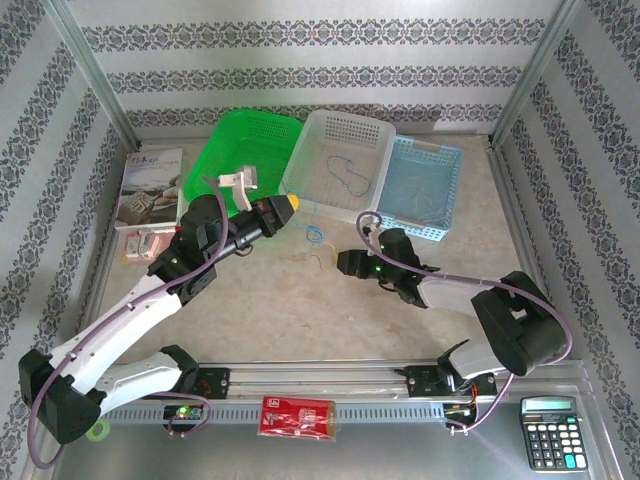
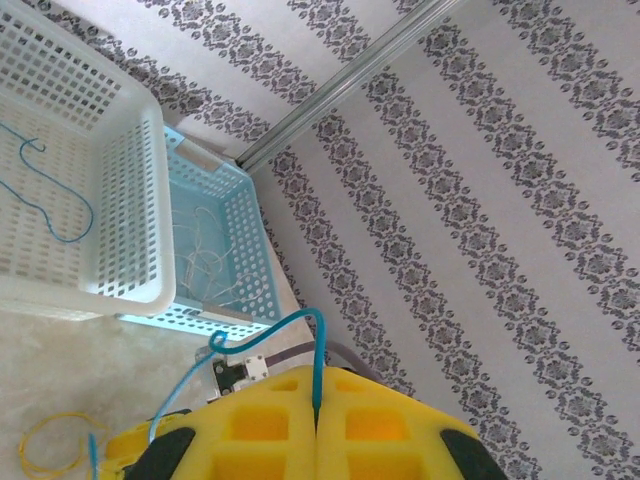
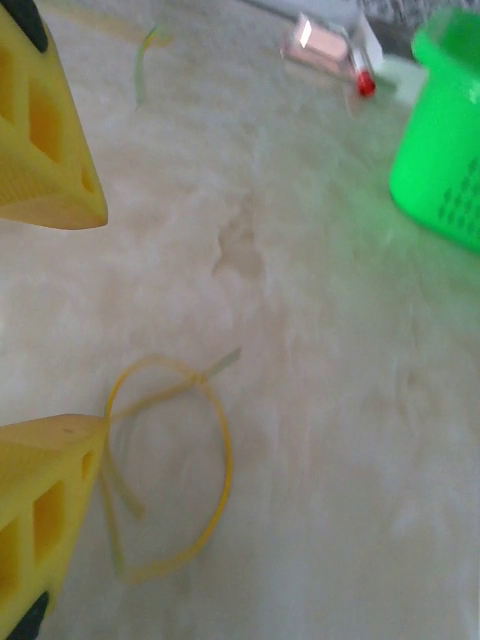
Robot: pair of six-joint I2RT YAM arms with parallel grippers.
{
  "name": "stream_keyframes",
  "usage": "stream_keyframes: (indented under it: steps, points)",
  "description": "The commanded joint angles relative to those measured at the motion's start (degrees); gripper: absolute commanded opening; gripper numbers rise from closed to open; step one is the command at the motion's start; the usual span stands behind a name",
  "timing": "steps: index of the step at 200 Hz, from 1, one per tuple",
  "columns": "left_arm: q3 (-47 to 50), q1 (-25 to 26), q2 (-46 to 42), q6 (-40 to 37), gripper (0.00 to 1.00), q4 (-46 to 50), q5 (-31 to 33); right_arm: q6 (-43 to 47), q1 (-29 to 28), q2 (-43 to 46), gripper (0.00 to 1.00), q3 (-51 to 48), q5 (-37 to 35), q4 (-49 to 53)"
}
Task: Untangle the cables
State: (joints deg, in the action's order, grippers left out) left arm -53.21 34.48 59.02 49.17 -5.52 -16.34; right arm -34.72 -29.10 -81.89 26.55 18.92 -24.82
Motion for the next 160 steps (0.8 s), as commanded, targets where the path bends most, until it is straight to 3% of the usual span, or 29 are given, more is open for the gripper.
stream_keyframes:
  steps: [1, 91, 160]
  points:
    - [-2.7, -0.1, 0.1, 0.8, 0.0, -2.7, -1.4, -0.2, 0.9, 3.0, 0.53, -1.6, -1.5, 0.7]
    - [-3.1, -0.2, 1.1, 0.9, 0.0, -3.4, -1.8, 7.2, -0.7, 15.3, 0.62, -1.5, 10.4, -0.9]
    - [-2.4, -0.1, 1.8, 4.8, 0.0, -8.2, -3.7, 6.6, -3.8, 5.7, 0.61, 4.0, 10.5, -8.9]
